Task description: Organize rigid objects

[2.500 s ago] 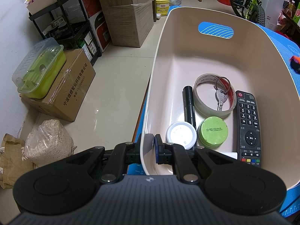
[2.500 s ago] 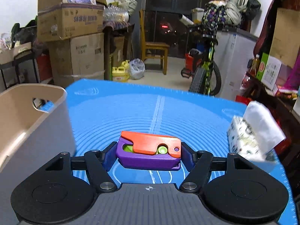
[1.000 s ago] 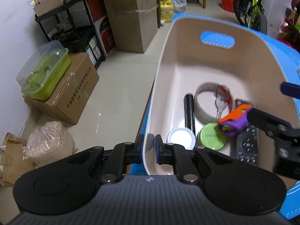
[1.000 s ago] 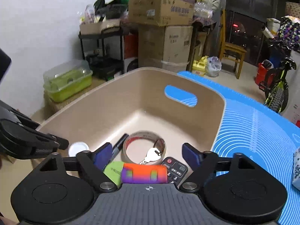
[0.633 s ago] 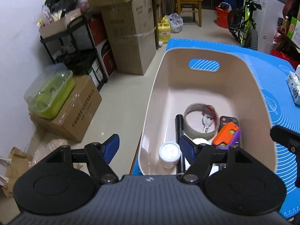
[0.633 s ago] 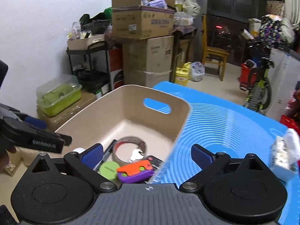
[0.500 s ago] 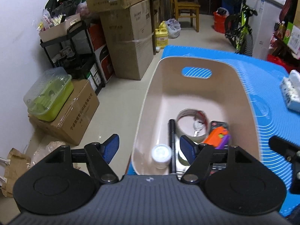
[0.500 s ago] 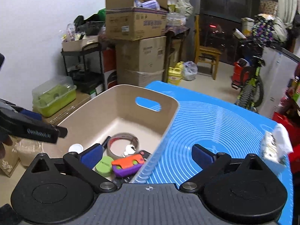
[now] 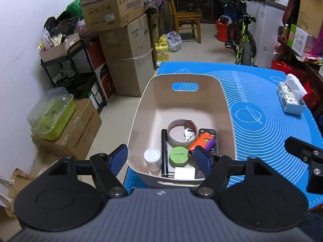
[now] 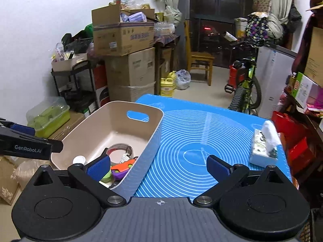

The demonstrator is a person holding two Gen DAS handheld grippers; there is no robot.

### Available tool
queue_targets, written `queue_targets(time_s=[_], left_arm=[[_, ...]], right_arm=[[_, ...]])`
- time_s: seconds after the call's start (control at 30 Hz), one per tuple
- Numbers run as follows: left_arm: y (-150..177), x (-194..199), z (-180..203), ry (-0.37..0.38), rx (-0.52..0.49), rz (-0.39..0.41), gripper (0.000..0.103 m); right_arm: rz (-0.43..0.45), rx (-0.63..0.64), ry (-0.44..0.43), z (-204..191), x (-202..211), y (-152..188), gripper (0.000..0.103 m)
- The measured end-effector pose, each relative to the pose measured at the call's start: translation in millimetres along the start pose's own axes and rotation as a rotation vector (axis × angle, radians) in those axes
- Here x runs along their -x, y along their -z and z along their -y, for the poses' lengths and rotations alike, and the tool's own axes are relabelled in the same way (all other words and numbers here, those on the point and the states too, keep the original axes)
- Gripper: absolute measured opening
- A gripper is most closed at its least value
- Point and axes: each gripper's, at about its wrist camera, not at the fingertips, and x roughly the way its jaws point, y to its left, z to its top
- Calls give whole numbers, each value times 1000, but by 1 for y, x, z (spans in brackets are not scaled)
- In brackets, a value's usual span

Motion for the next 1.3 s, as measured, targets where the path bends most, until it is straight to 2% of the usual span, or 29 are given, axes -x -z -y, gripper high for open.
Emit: queue_targets(time_s=[0.17, 0.23, 0.73, 0.97, 1.3], left_arm=[[11, 22, 11, -2, -2, 14, 75], [19, 31, 17, -5, 0, 23, 79], [72, 76, 44, 50, -20, 93, 79], [97, 88, 55, 44, -32, 144, 79], [118, 88, 63, 44, -33, 133, 79]], right_arm=[[6, -6, 8, 2, 26, 12, 100], [2, -19, 15, 3, 36, 18, 100], [26, -73, 63, 13, 99, 80, 101], [73, -66, 93, 14, 123, 98, 100], [106, -96, 120, 28, 138, 121, 100]])
